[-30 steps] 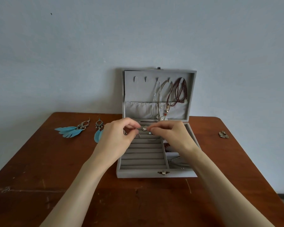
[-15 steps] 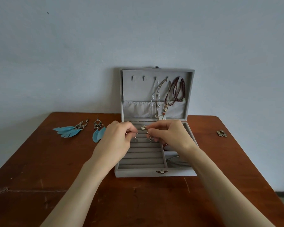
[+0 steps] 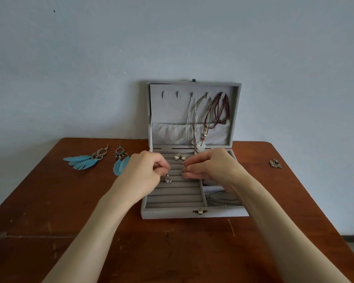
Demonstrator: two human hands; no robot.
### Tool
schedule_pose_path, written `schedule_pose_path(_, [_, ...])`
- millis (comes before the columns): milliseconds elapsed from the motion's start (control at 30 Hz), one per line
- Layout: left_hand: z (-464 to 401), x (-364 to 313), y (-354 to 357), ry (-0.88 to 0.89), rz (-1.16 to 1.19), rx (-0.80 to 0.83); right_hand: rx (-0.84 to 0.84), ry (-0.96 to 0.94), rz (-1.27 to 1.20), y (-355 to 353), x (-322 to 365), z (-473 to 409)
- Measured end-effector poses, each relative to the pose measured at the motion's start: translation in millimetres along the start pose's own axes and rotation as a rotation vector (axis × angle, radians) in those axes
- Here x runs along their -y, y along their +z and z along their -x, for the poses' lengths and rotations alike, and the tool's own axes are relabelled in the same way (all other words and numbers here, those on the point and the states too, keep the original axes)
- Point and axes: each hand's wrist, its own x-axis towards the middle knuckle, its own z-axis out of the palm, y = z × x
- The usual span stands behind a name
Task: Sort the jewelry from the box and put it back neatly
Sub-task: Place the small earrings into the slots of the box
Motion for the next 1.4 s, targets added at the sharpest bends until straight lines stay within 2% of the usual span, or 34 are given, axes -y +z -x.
schedule_pose_path(233, [-5,6,12,0.028,-0.134,-0.145,0.015,0.000,0.022,1,0,0])
schedule_pose_path(367, [-5,8,18,0.043,-0.132,-0.134,0.000,-0.008,-0.006,3,-1,-1])
schedule_pose_path(733, [-6,7,22,0.047,-0.153,-0.180,-0.050,0.013,0.113,2,-1,-3])
schedule_pose_path(967, [-5,9,24,0.095,-0.203,-0.219,-0.039,-0.055,0.266,5,7,3])
schedule_pose_path(1133, [-5,13,24,0.116,-0.162,-0.213,0.065,0.026,0.505,11,26,2])
schedule_pose_path(1267, [-5,17,19,0.130,-0.055,-0.328,0.033,0.075,0.729,26,33,-10])
schedule_pose_path(1400, [-4,21,11,0.026,0.032,-0.402,0.002,0.094,0.811,37,37,-19])
